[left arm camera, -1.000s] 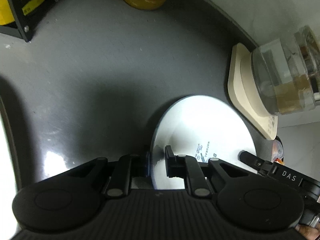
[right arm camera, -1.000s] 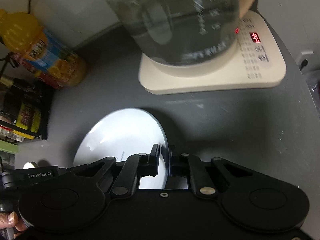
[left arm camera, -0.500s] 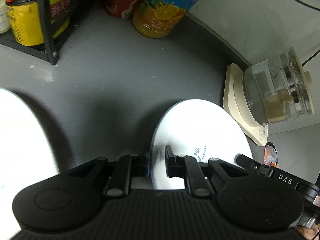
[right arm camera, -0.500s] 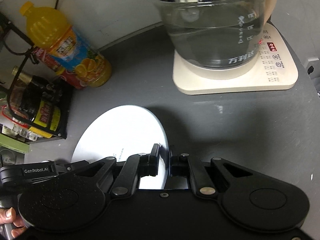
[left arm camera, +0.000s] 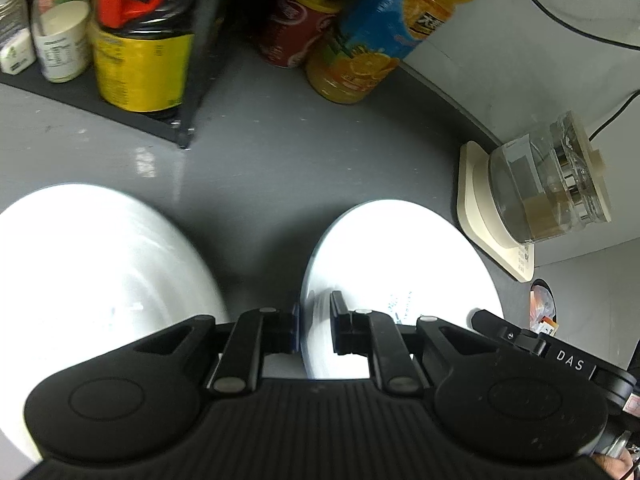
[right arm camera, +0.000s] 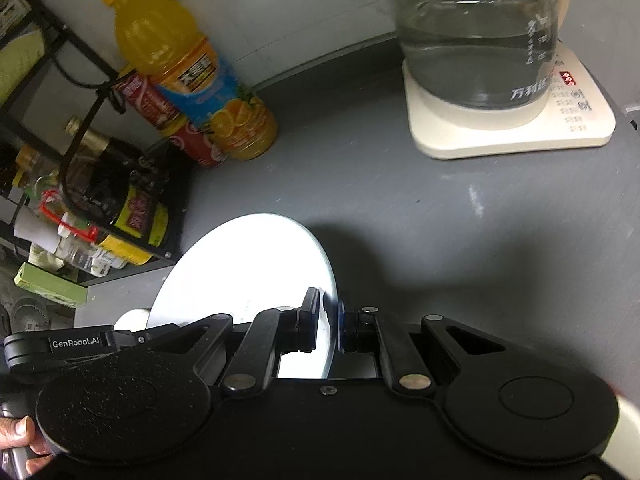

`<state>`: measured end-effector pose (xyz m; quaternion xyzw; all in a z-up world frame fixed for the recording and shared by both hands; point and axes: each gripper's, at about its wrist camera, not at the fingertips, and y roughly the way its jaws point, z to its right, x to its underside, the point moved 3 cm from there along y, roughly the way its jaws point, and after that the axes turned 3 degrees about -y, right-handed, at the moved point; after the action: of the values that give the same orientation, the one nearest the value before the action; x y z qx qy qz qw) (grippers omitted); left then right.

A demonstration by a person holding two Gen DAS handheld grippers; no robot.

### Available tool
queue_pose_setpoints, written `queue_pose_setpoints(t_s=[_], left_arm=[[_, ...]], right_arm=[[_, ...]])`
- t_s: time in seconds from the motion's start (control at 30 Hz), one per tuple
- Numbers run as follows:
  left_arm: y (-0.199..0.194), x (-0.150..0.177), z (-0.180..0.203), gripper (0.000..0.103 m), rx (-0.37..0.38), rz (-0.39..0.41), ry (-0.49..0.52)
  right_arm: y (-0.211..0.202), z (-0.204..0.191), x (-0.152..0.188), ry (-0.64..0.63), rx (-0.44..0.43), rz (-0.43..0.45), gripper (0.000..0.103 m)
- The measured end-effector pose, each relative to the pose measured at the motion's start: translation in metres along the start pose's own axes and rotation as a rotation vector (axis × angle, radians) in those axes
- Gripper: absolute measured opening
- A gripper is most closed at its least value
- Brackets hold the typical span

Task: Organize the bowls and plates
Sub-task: 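Carry the 'Bakery' plate and lower it onto the plate stack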

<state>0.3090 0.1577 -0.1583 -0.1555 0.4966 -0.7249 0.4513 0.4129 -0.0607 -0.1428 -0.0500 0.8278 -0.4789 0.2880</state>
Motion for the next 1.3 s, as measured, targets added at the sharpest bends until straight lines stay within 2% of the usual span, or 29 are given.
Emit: queue_pose_setpoints(t_s=[0.57,1.03,1.3], left_arm=[[-0.05,0.009,-0.084,0.013,-0.008,0.009,-0.018],[-0.068,0.015,-0.135,0.013,0.0,0.008,-0.025],[-0.068,0.015,-0.16,0.013,-0.003,0.006,-0.062]], right_arm=[[0.014,-0.078,0.048,-0.013,-0.012,-0.008,0.01],[0.025,-0.114,0.08,-0.01,-0.004,-0.003,0.01],[0.036,-0.127,0.086,-0.032,0.0,-0.03,0.01]])
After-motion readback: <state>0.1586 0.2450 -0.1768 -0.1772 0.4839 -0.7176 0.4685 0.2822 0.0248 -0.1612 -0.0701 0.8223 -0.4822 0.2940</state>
